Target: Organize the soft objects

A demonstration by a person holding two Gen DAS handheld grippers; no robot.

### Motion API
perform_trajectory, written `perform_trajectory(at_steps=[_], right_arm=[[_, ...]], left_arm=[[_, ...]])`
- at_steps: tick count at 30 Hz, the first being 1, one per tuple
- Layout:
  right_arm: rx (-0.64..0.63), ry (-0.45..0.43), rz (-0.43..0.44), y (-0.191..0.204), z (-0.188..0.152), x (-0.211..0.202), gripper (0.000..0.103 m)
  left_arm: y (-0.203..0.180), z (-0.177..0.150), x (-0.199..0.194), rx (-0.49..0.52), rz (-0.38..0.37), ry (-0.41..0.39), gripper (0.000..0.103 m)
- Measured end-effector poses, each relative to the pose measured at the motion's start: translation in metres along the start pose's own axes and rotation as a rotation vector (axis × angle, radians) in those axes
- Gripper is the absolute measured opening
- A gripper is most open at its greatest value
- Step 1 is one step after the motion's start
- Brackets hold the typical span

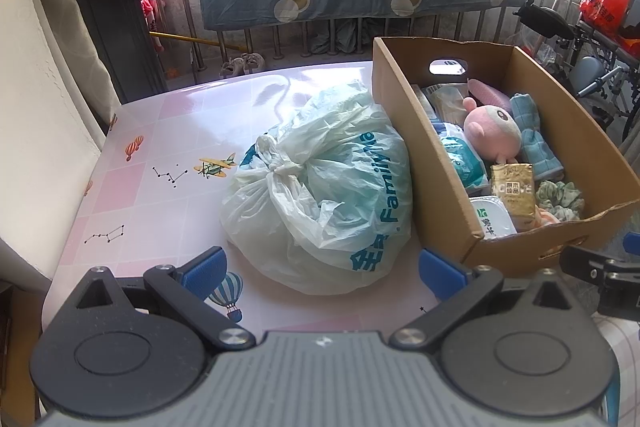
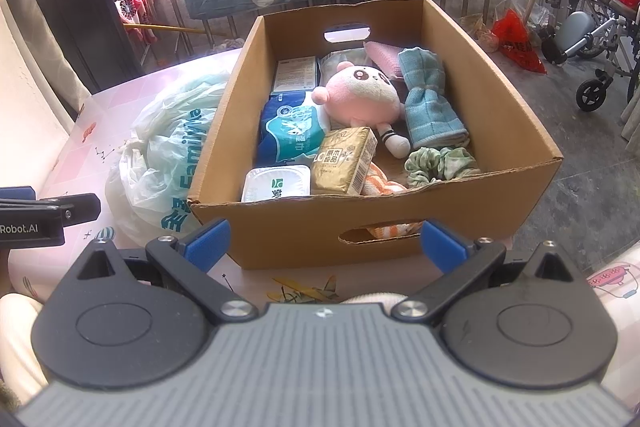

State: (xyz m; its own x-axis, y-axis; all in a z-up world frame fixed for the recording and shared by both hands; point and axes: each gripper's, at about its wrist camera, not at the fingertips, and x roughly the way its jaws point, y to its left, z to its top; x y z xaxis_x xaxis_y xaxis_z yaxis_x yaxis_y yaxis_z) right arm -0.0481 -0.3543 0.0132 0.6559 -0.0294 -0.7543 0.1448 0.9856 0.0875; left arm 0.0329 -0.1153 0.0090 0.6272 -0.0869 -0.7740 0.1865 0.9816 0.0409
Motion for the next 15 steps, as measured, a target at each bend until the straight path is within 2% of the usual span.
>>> perform_trajectory(at_steps=[15], right_arm=[[-0.004,0.003,0.005,0.0008,0.0012,0.0008,0.102]], left_arm=[[0.0020,0.0006,-0.0003,-0.003,0.001,-0.001,0.103]])
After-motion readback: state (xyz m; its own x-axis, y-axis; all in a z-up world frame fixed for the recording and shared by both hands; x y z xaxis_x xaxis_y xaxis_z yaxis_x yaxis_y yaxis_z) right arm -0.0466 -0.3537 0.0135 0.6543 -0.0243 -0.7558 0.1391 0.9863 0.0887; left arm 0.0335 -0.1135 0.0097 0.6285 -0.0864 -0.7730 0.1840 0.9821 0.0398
